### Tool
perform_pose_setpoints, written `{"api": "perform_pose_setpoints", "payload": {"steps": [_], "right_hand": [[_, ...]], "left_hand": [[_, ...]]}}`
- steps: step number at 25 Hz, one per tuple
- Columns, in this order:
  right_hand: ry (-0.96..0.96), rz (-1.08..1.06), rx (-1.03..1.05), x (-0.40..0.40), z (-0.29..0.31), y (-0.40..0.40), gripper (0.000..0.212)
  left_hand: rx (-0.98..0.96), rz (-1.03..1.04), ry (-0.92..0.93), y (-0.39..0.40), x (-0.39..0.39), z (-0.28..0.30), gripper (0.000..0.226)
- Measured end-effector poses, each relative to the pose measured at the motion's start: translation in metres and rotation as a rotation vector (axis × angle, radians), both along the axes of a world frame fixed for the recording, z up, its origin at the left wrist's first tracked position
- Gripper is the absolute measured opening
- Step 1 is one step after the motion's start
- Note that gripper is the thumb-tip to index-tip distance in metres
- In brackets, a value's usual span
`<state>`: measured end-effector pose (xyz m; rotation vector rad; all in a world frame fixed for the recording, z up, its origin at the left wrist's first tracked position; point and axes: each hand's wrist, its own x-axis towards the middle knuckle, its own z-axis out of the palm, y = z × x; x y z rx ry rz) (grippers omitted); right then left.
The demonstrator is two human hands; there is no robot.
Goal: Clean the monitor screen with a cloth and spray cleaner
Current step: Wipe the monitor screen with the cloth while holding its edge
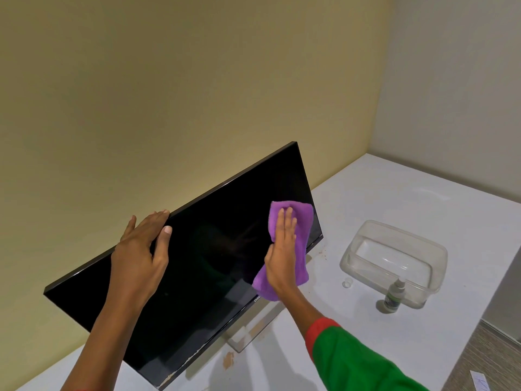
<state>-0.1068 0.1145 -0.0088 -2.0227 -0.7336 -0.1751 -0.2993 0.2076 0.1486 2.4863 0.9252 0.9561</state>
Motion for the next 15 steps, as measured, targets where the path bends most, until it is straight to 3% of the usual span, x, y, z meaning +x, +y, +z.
{"api": "perform_pose_setpoints", "payload": {"steps": [2,4,8,11,15], "right_hand": [[-0.011,-0.063,-0.098,-0.019,-0.021,-0.004,0.083],[-0.148,0.026,-0.206,-0.048,-0.038,-0.007,0.085],[-0.38,0.341,-0.099,-0.084,-0.031,-0.004,0.068],[-0.572,0.383,-0.12,-0.051,-0.001,0.006,0.08],[-0.406,0.176,-0.167,-0.004,0.004,-0.003,0.102]], "left_hand": [[0.026,-0.019,0.006,0.001,-0.001,0.0,0.034],[0.037,-0.03,0.001,0.002,0.001,0.001,0.034],[0.06,-0.034,0.003,0.001,0.001,0.003,0.033],[0.068,-0.035,0.014,0.0,0.0,0.005,0.034],[0.08,-0.066,0.151,0.003,-0.008,0.01,0.041]]}}
